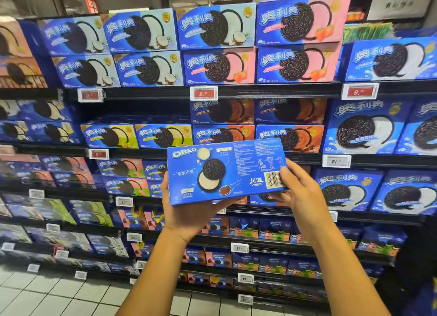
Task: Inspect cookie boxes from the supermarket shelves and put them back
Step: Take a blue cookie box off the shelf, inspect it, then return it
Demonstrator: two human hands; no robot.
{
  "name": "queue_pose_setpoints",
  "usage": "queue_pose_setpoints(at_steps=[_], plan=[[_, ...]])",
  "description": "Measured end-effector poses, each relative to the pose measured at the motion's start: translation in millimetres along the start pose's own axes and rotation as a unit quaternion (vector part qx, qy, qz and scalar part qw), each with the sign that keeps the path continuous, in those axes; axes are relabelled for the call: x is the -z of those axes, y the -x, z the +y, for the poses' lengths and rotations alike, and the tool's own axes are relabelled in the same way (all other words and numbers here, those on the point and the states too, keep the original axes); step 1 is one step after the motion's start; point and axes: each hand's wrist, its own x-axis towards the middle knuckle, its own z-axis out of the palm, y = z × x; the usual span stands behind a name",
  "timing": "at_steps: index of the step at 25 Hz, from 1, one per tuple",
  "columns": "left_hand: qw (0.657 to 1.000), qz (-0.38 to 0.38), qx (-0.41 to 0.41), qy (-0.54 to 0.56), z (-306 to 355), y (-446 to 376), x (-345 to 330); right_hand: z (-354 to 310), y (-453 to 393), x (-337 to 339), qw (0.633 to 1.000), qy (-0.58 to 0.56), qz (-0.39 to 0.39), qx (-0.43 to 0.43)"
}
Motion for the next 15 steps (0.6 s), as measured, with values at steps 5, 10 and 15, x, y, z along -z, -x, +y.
queue_pose_setpoints(at_steps=[5, 10, 15], plan=[[0.964, 0.212, -0.075, -0.139, 12.2, 10.2, 10.2, -5.2, 2.9, 10.5, 0.998, -0.060, 0.010, 0.022], [0.915, 0.291, -0.104, -0.258, 16.7, 0.9, -8.8, -1.9, -3.7, 11.8, 0.996, -0.075, 0.035, 0.013], [0.906, 0.266, -0.149, -0.295, 14.0, -0.5, -22.4, 8.6, -7.9, 21.7, 0.994, -0.108, 0.008, -0.004]])
